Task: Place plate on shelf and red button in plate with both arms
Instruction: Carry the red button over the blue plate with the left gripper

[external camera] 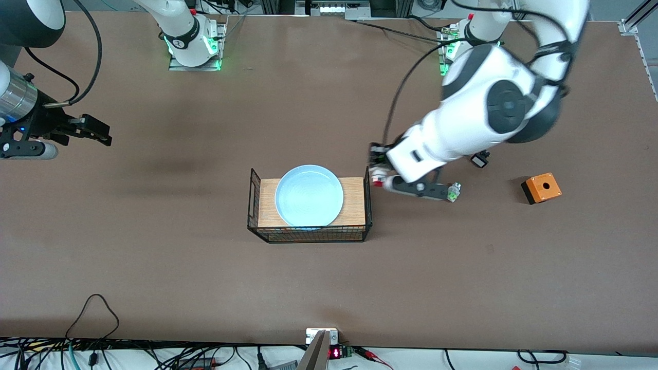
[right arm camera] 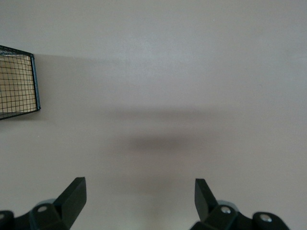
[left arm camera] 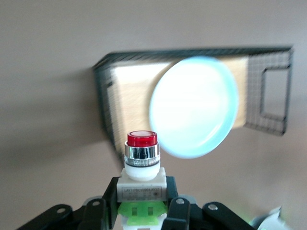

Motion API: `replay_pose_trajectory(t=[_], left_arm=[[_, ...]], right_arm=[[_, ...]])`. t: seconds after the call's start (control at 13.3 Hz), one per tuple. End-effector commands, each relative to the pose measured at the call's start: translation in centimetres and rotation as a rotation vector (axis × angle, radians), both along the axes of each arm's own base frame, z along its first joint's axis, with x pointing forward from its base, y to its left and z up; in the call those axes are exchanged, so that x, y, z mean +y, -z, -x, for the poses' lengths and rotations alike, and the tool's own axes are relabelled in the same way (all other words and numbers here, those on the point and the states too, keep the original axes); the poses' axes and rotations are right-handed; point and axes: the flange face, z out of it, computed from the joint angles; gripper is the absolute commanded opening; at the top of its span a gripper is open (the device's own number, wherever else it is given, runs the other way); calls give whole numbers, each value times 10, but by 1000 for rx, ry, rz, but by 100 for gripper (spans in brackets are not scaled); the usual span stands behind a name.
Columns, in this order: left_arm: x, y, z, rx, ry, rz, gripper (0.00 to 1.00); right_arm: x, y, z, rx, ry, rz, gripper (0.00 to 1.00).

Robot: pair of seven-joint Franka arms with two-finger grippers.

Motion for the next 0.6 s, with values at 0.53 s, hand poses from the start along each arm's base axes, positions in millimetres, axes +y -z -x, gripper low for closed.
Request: replay_pose_trajectory(t=[0.53], left_arm=[[-121,105,9,-103,-82,135,18]], right_arm=[[1,-5,0,-7,-5,0,100]])
